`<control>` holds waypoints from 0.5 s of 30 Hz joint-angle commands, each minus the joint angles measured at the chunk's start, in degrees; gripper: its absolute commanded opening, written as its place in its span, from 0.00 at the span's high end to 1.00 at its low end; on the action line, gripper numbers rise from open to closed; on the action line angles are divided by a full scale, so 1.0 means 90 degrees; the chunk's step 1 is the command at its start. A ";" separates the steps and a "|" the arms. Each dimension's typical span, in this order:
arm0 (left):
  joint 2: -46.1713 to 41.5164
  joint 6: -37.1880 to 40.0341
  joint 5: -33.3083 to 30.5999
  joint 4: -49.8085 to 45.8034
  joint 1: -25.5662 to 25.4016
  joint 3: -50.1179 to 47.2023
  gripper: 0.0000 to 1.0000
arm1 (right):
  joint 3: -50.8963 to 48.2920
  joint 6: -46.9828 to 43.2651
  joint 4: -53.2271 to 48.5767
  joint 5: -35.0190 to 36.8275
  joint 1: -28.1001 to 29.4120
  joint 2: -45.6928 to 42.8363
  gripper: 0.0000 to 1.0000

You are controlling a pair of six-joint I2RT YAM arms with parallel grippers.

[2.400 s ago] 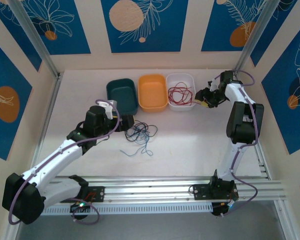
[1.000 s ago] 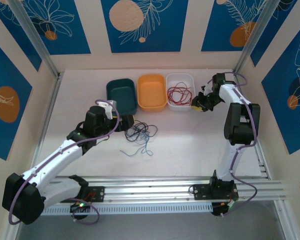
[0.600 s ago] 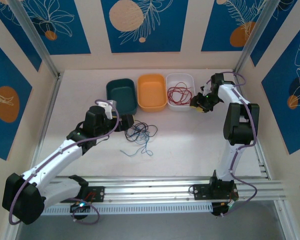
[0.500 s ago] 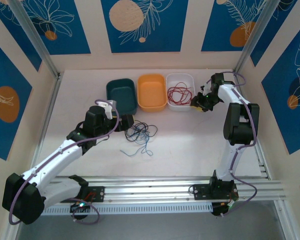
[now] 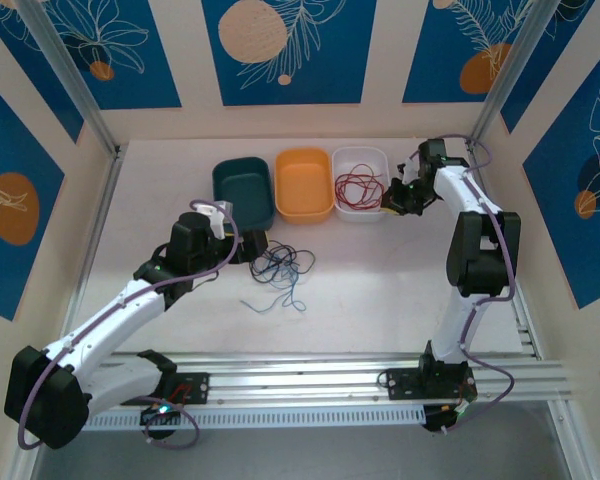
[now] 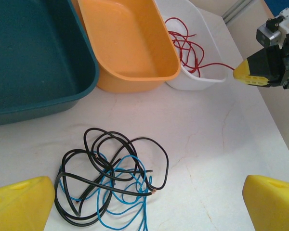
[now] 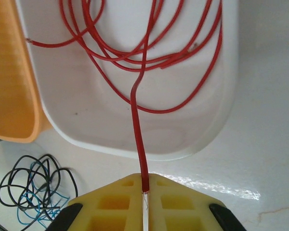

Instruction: Untangle the cables

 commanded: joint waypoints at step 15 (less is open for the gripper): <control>0.0000 -0.0027 0.0127 0.0185 0.0150 -0.0048 0.00 | 0.2273 0.0704 0.0174 -0.0140 0.0671 0.1702 0.96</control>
